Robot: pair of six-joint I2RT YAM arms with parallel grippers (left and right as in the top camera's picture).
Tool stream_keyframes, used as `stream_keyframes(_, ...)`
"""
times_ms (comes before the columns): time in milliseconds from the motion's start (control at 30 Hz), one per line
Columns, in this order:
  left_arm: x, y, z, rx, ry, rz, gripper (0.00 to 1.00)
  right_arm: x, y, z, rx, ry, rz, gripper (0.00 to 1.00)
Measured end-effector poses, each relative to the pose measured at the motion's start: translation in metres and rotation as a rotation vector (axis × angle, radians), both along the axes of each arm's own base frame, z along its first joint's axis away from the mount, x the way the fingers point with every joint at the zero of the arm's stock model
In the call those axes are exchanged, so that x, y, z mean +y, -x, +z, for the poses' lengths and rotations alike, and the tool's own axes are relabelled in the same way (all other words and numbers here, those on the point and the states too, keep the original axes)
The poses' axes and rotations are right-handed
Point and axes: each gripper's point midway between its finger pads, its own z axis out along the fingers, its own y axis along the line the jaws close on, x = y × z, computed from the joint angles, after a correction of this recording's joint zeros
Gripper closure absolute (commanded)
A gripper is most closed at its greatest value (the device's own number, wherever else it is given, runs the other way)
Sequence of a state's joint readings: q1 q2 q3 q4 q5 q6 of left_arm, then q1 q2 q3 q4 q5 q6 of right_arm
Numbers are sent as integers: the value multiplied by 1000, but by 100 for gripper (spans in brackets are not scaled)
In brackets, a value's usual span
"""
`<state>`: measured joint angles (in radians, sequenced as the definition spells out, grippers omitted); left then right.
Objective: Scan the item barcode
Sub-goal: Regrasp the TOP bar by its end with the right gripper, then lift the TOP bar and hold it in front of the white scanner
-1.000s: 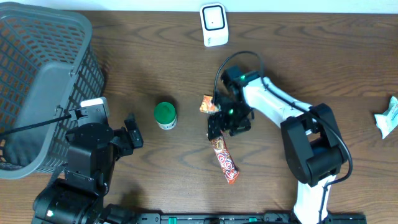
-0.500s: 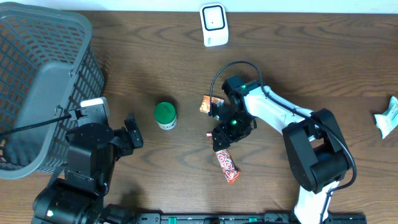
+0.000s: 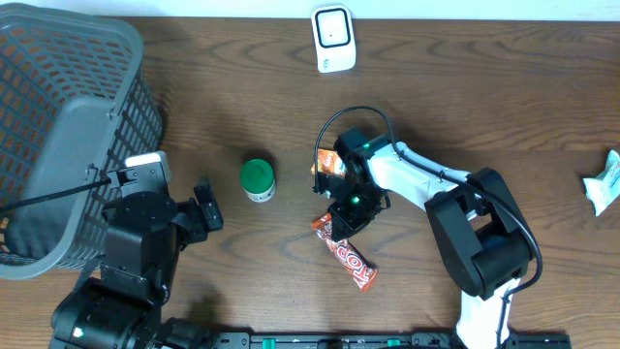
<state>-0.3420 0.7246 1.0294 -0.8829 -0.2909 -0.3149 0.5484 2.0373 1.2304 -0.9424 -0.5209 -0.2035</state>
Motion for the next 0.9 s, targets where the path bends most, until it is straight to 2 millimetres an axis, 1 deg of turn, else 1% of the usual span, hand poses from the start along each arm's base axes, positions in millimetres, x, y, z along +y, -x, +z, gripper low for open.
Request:
stream_keyframes(100,0,0,0,0,0,0,2,0,-1,1,25,26,-34,99)
stream_keyframes(167,0,0,0,0,0,0,2,-5,-2,3,68,96,-91,99)
stream_keyframes(267,0,0,0,0,0,0,2,-24,-10,11,119,279,-204,99)
stream_keyframes(367,0,0,0,0,0,0,2,-44,-23,31,167,426,-358,99)
stream_keyframes(433,0,0,0,0,0,0,2,-56,-33,50,213,527,-541,99)
stream_keyframes(500,0,0,0,0,0,0,2,-65,-39,63,257,603,-700,98)
stream_keyframes(567,0,0,0,0,0,0,2,-80,-31,75,356,739,-899,99)
stream_keyframes(633,0,0,0,0,0,0,2,-93,-23,82,447,876,-1087,99)
stream_keyframes(700,0,0,0,0,0,0,2,-98,-22,85,498,942,-1220,99)
stream_keyframes(800,0,0,0,0,0,0,2,-101,-17,89,536,1001,-1290,98)
stream_keyframes(900,0,0,0,0,0,0,2,-100,-16,89,549,1029,-1341,99)
